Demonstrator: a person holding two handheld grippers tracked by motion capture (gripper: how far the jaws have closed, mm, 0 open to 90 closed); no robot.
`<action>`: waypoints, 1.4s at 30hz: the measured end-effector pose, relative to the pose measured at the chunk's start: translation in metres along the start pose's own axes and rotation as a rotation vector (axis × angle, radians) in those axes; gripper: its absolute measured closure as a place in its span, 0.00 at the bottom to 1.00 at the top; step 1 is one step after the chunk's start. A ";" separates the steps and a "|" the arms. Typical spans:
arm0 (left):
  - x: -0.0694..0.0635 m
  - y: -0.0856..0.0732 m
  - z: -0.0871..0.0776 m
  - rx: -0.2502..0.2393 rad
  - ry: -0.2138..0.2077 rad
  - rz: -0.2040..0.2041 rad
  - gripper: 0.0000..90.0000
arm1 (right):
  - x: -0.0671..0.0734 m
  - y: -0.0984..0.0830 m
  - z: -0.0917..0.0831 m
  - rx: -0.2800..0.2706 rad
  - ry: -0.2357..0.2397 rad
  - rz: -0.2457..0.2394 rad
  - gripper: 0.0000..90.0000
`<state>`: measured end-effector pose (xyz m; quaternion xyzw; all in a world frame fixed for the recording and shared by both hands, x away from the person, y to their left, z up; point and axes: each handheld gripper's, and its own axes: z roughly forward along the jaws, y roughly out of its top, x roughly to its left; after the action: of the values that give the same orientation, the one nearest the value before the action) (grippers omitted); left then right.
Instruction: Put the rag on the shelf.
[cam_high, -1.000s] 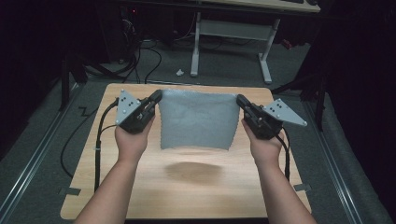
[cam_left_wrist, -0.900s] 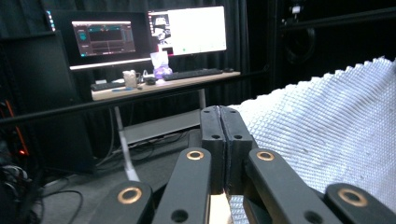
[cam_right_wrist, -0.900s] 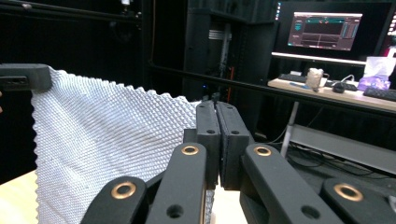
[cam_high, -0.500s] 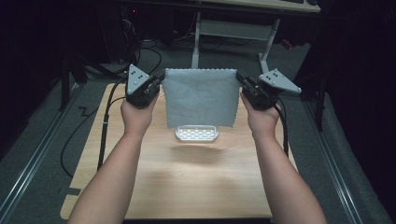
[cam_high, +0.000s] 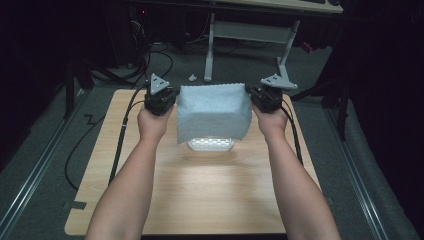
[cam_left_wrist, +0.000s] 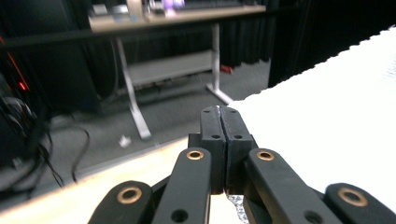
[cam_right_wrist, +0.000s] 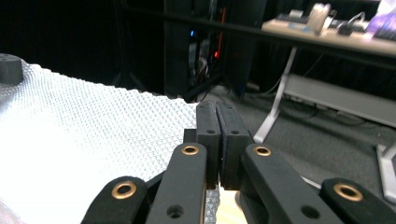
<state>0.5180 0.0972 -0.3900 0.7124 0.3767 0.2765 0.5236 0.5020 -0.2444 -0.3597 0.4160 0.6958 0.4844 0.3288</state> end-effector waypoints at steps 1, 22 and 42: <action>0.000 -0.005 0.000 0.010 -0.005 -0.010 0.99 | 0.001 -0.005 0.003 0.014 -0.001 -0.014 1.00; -0.011 -0.073 0.001 0.121 -0.106 -0.053 0.99 | 0.005 -0.077 0.007 0.119 0.065 0.060 1.00; -0.018 -0.093 0.002 0.145 -0.144 -0.078 0.97 | 0.009 -0.105 0.012 0.147 0.066 0.083 0.99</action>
<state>0.4867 0.0969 -0.4793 0.7512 0.3847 0.1757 0.5068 0.4808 -0.2506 -0.4632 0.4515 0.7219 0.4587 0.2540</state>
